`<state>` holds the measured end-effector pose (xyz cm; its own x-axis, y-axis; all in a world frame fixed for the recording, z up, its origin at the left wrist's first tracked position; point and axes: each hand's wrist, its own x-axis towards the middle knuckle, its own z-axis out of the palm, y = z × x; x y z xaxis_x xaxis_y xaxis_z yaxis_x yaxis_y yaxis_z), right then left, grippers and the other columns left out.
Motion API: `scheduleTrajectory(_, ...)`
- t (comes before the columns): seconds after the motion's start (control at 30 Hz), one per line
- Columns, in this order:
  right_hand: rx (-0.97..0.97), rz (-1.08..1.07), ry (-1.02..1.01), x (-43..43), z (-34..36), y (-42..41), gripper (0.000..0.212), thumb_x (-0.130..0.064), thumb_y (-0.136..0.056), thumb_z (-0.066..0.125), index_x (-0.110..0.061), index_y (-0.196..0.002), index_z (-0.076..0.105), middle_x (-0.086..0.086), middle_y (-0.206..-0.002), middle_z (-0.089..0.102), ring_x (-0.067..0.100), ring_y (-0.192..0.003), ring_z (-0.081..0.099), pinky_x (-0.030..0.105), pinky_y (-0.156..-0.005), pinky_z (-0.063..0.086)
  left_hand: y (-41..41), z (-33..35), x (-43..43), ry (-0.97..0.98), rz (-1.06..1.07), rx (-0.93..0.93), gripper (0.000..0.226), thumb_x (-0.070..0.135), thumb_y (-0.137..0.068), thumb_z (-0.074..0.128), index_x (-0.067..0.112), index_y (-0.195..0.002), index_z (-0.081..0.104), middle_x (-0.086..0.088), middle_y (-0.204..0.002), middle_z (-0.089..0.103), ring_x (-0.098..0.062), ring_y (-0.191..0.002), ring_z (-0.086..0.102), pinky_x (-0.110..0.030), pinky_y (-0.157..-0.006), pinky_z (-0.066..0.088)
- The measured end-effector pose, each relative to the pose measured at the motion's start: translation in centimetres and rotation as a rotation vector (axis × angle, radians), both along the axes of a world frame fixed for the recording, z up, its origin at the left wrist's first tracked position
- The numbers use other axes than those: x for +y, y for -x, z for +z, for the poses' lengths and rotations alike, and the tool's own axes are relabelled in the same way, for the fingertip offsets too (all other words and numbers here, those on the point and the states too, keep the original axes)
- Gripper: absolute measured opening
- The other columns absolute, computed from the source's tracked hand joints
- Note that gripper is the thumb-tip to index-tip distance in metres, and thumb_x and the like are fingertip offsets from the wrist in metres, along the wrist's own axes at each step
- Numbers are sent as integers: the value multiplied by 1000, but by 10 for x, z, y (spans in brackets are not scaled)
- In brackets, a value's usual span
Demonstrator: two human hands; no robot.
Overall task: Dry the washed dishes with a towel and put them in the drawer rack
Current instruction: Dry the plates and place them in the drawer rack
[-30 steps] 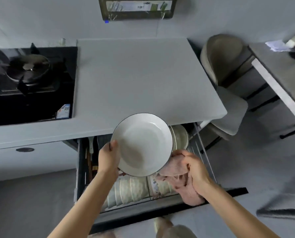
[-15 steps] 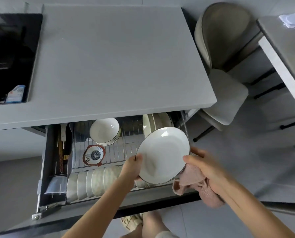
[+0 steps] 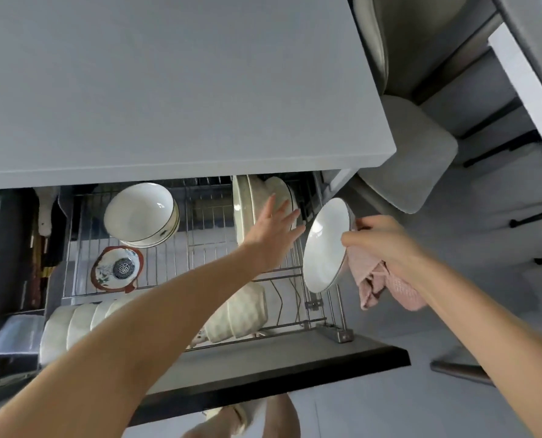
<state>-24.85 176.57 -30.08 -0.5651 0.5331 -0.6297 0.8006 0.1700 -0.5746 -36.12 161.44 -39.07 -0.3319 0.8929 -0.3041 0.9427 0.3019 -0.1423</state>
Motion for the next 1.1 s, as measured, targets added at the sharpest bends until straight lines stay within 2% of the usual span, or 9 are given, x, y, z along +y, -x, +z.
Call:
scheduleTrajectory(0.1,-19,53,-29,7,-25,13,38,-31,-48,68,-13,-81,70,5,-82,73,24,-83,70,38,-72,54,8,-14,11,102,-18,94,55,43,-98,35,31,-149,18,-3,-159,13,-34,-146,7,-64,-102,-19)
scheduleTrajectory(0.17,-31,100,-37,9,-37,21,38,-31,-49,66,-15,-83,70,4,-85,73,24,-85,69,36,-72,52,10,-17,11,102,-3,112,51,42,-98,36,32,-147,27,1,-159,14,-35,-145,9,-67,-100,-19)
scheduleTrajectory(0.27,-37,149,-46,7,-48,34,41,-31,-51,66,-14,-88,67,5,-91,72,24,-87,68,43,-80,55,10,-18,3,70,7,118,47,40,-97,39,31,-143,35,2,-158,17,-36,-145,13,-71,-98,-22)
scheduleTrajectory(0.37,-35,150,-36,4,-56,45,36,-30,-50,66,-15,-83,64,9,-93,71,26,-89,68,36,-72,52,8,-18,-7,112,-4,165,52,44,-97,37,31,-147,27,0,-160,11,-37,-145,9,-74,-98,-20)
scheduleTrajectory(0.47,-37,182,-58,1,-64,57,47,-33,-46,62,-12,-87,66,10,-91,71,26,-87,69,32,-65,46,5,-16,-14,163,-4,183,55,43,-99,33,28,-150,19,-2,-160,5,-38,-146,2,-75,-99,-17)
scheduleTrajectory(0.57,-46,231,-128,-2,-68,67,50,-32,-52,62,-11,-96,65,4,-83,68,21,-77,66,31,-63,44,3,-12,-17,181,3,180,59,40,-98,36,26,-151,15,-4,-160,0,-39,-145,0,-75,-99,-15)
scheduleTrajectory(0.73,-60,299,-234,-8,-77,80,44,-28,-67,65,-14,-109,60,2,-97,69,20,-88,65,35,-78,53,4,-13,-27,203,9,205,64,41,-96,39,27,-151,8,-3,-160,-6,-38,-145,-4,-75,-97,-16)
scheduleTrajectory(0.9,-35,326,-267,-13,-88,86,44,-30,-68,64,-15,-109,60,3,-97,68,21,-88,65,35,-78,52,6,-16,-32,208,-17,235,63,42,-97,36,29,-151,7,-2,-160,-6,-37,-146,-6,-75,-98,-15)
scheduleTrajectory(1.1,-1,378,-301,-21,-97,96,46,-32,-74,66,-19,-117,56,-5,-101,65,19,-93,61,35,-84,53,6,-16,-38,198,-9,288,60,42,-97,39,30,-150,14,-2,-161,1,-35,-146,-1,-75,-96,-17)
